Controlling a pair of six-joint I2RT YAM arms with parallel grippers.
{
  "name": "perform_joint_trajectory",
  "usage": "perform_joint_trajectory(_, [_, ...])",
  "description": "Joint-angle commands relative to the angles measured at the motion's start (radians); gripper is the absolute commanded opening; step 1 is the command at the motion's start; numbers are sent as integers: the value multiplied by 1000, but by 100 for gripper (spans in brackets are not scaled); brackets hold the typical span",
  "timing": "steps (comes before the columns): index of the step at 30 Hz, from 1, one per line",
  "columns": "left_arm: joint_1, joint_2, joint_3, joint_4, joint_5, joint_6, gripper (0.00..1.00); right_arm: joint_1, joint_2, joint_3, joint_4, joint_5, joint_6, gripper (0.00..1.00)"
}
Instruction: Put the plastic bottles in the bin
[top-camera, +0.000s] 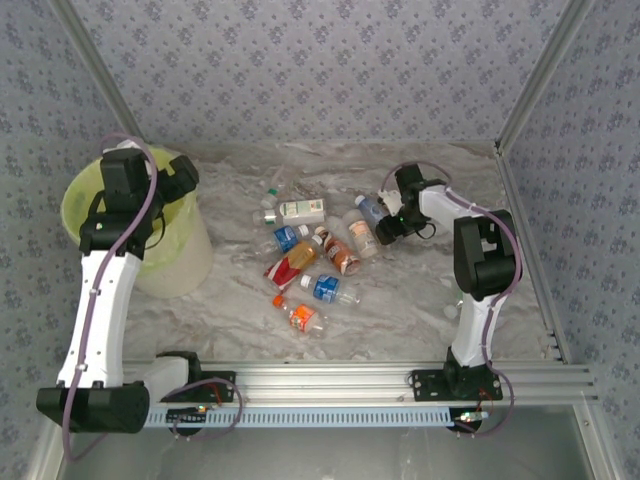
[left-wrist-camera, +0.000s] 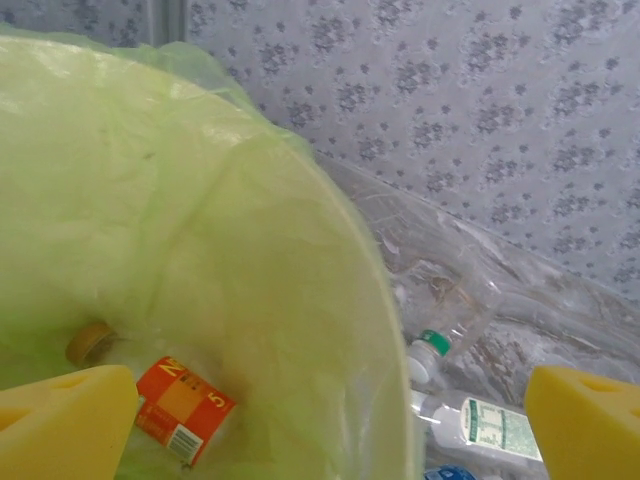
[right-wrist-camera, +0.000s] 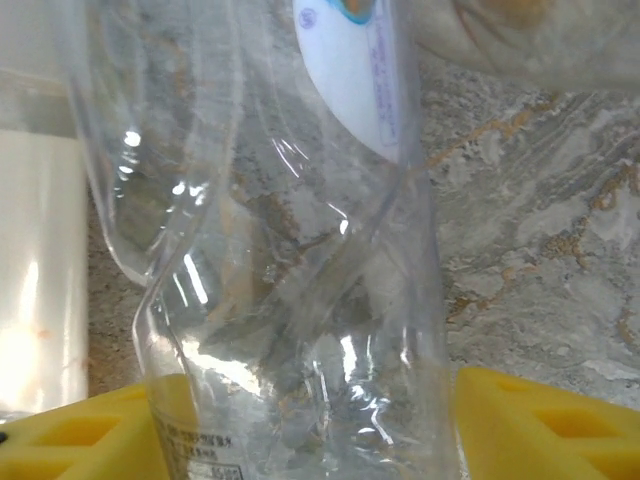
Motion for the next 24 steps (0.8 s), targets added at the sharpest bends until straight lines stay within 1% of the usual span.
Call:
perform_joint_trajectory(1, [-94, -40, 43, -28, 118, 29, 99, 3, -54, -26, 21, 40, 16, 60])
perform_joint_trajectory(3, [-187, -40, 44, -28, 154, 21, 99, 4, -77, -41, 32, 44, 22, 55])
perform_joint_trajectory(5, [-279, -25, 31, -28, 145, -10, 99, 4, -107, -67, 70, 44, 25, 52])
perform_joint_trajectory(7, [-340, -11, -7, -28, 119, -41, 99, 5, -138, -89, 90, 41, 26, 50])
perform_joint_trajectory(9, [-362, 5, -65, 10, 95, -67, 100, 5, -160, -100, 96, 34, 27, 49])
perform_joint_trajectory(12, [-361, 41, -123, 10, 34, -101, 99, 6, -186, -112, 97, 25, 25, 48])
perform_joint_trajectory(16, [-348, 83, -192, 34, 3, -101, 100, 11, -242, -141, 115, 12, 46, 47])
perform_joint_trajectory(19, [-283, 105, -234, 44, -1, -102, 100, 17, -294, -163, 129, -4, 62, 47])
perform_joint_trajectory(21, [-235, 102, -262, 68, 17, -93, 99, 22, -325, -163, 127, -8, 70, 47])
perform_joint_trajectory(22, [-212, 101, -273, 82, 30, -83, 100, 23, -341, -197, 127, -8, 74, 47])
perform_joint_trajectory(24, [-176, 104, -284, 102, 50, -60, 100, 27, -369, -208, 128, -7, 81, 47])
